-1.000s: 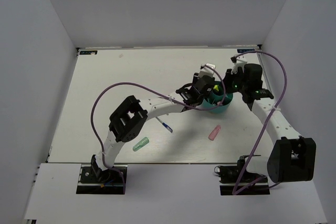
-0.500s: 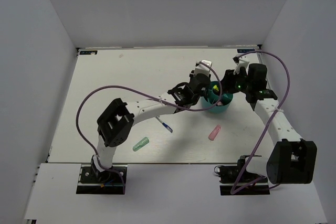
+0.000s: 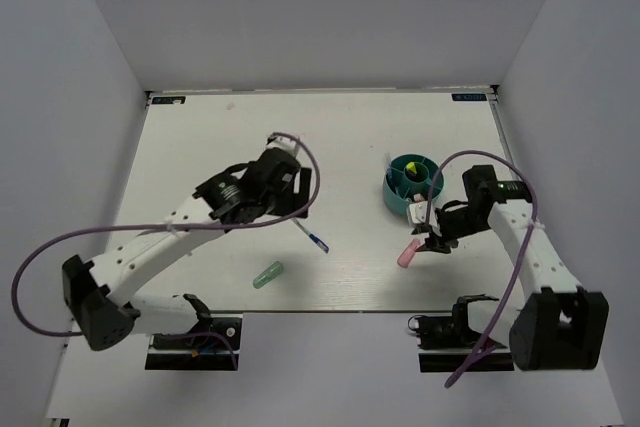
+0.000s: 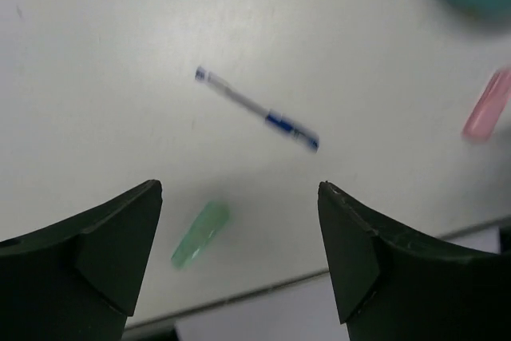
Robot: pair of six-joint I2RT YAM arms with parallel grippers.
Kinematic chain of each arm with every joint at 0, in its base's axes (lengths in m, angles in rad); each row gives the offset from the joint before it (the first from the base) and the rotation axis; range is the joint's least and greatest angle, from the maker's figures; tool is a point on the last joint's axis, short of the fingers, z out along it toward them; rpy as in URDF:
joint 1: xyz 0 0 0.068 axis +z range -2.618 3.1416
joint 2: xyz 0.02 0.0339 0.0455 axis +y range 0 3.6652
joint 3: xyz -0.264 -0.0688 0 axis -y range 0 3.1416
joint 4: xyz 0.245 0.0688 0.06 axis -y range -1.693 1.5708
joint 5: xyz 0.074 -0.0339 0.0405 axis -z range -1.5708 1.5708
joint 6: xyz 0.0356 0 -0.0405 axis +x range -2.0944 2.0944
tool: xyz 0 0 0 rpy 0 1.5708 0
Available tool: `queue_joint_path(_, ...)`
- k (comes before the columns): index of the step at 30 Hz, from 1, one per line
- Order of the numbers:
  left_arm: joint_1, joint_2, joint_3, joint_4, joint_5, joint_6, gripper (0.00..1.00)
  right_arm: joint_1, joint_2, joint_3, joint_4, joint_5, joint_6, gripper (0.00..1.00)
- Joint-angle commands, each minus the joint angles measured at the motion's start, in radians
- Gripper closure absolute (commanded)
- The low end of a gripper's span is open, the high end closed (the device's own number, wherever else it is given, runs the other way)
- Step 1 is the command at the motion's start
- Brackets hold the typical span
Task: Sort the stationery into containers
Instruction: Pick up the stationery from the center of the board.
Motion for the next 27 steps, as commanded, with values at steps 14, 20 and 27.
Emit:
queue_joint_path(14,0.048,-0.261,-0.444,-0.082,0.266,0.152,0.32,0.069,0.381,0.042,-0.358,0.196,-1.074,0.52)
queue_joint_path(20,0.076,-0.290,-0.488,-0.054,0.274,0.159,0.30,0.122,0.387,-0.018,-0.192,0.219,-1.028,0.48)
queue_joint_path(27,0.101,-0.301,-0.520,-0.037,0.300,0.167,0.29,0.155,0.378,-0.040,-0.016,0.185,-0.890,0.44)
